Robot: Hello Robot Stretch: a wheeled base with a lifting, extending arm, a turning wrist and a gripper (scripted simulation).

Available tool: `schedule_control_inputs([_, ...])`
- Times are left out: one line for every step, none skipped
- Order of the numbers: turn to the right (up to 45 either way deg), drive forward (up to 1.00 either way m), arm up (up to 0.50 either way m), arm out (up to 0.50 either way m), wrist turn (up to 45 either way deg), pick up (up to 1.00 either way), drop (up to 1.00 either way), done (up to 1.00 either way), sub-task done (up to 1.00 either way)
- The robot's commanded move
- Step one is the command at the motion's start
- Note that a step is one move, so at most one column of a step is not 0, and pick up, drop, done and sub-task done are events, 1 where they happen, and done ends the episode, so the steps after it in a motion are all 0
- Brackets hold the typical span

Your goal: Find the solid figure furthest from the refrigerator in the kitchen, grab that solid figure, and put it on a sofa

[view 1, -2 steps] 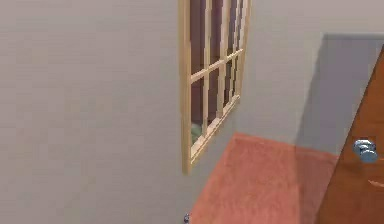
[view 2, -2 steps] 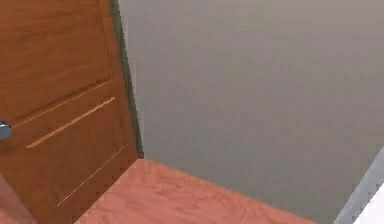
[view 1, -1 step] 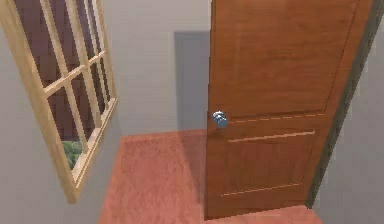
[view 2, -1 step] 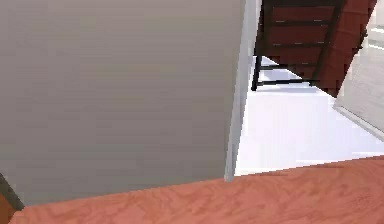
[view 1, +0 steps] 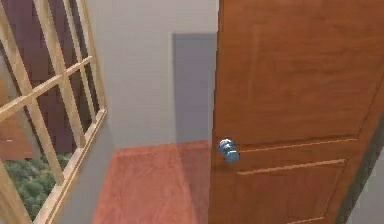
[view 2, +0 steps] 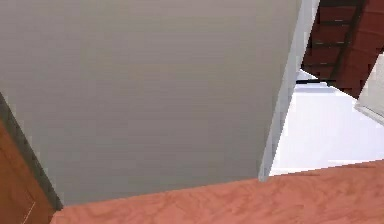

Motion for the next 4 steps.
schedule_control_inputs([-6.0,0.00,0.00,0.00,0.0,0.00,0.00,0.00,0.00])
schedule_control_inputs([0.0,0.45,0.00,0.00,0.0,0.00,0.00,0.00,0.00])
schedule_control_inputs([-27.0,0.00,0.00,0.00,0.0,0.00,0.00,0.00,0.00])
schedule_control_inputs([0.0,0.35,0.00,0.00,0.0,0.00,0.00,0.00,0.00])
